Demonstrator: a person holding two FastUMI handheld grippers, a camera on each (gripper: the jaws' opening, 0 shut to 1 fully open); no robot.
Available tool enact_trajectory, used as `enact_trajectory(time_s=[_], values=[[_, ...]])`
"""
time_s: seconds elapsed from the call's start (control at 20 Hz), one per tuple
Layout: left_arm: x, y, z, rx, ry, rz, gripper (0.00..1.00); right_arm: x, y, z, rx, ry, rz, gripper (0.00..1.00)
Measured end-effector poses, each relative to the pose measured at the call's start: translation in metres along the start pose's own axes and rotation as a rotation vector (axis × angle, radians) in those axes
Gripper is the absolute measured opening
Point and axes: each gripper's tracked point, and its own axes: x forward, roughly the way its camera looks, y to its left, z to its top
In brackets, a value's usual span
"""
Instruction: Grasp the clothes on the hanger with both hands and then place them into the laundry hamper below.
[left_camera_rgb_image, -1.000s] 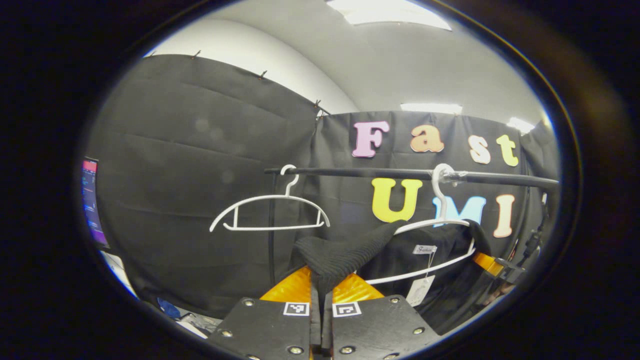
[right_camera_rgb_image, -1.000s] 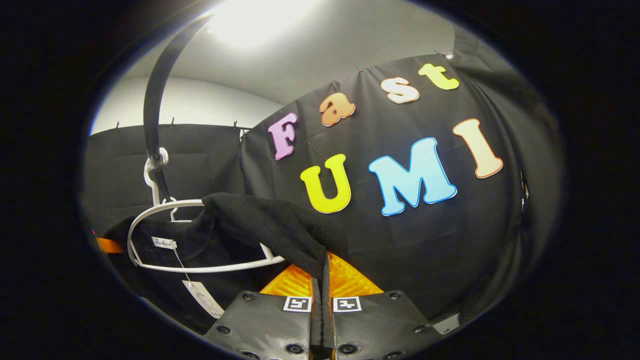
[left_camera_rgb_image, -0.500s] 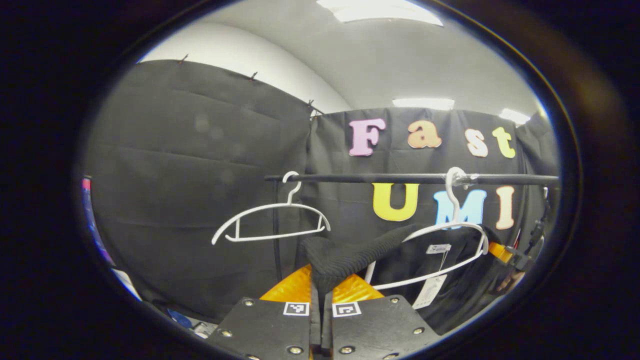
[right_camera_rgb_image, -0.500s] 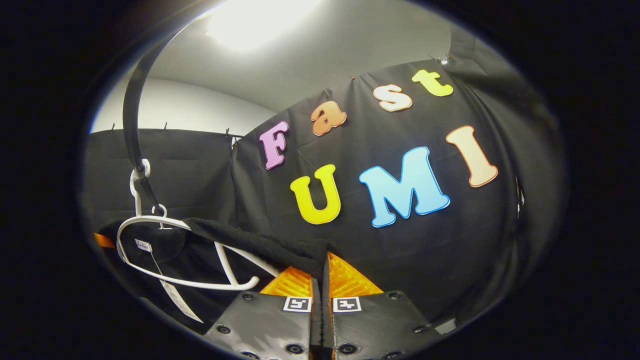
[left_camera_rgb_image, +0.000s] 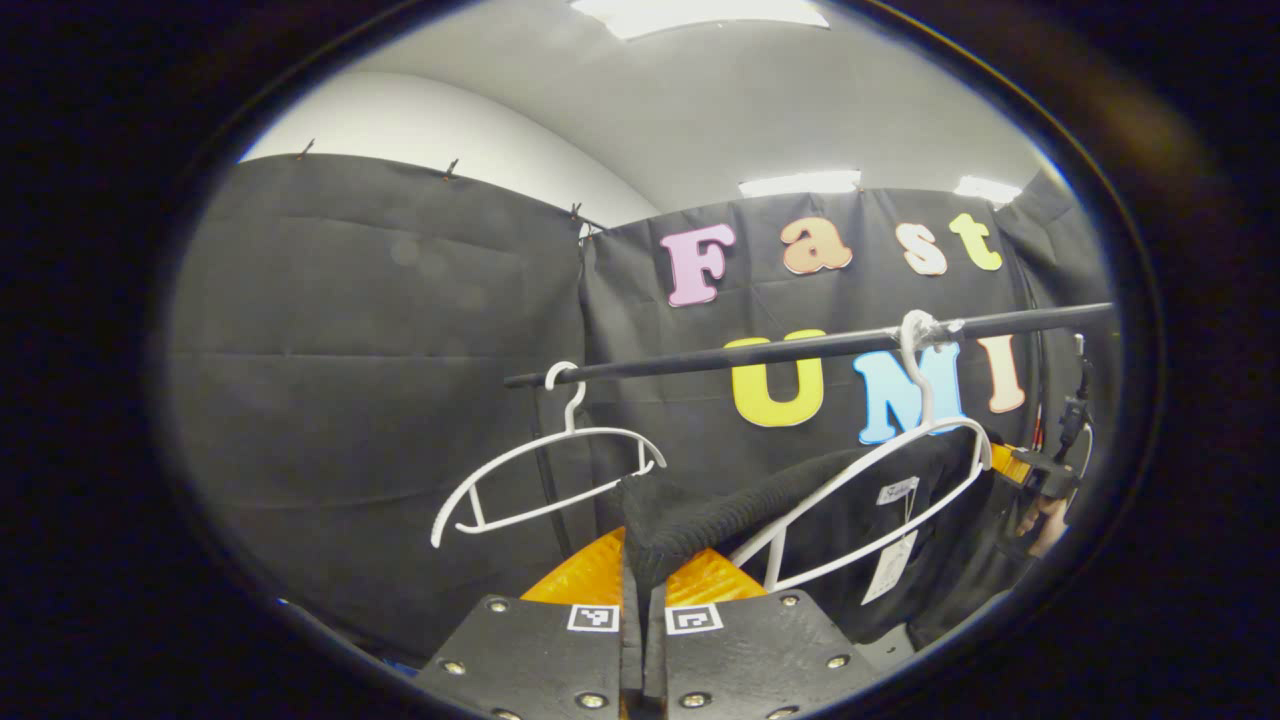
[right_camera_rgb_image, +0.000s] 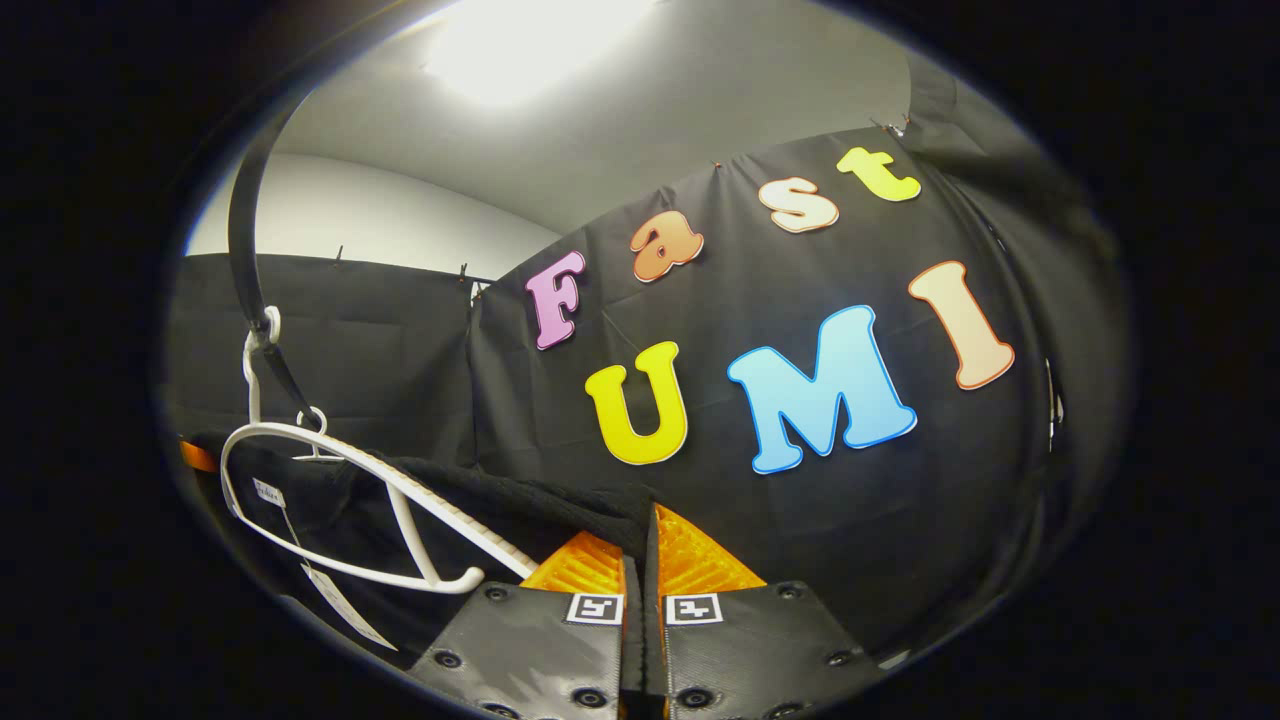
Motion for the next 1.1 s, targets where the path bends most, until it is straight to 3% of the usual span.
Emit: enact_trajectory(time_s=[0.6, 1.1], values=[[0.006, 0.023, -0.051, -0.011, 0.124, -0.011, 0.03, -0.004, 0.003, -0.045, -0.019, 0.099, 0.019, 0.00], [0.001, 0.034, -0.098, -0.084, 0.187, -0.083, 0.00, -0.050, 0.012, -0.069, -0.052, 0.184, -0.080, 0.02]])
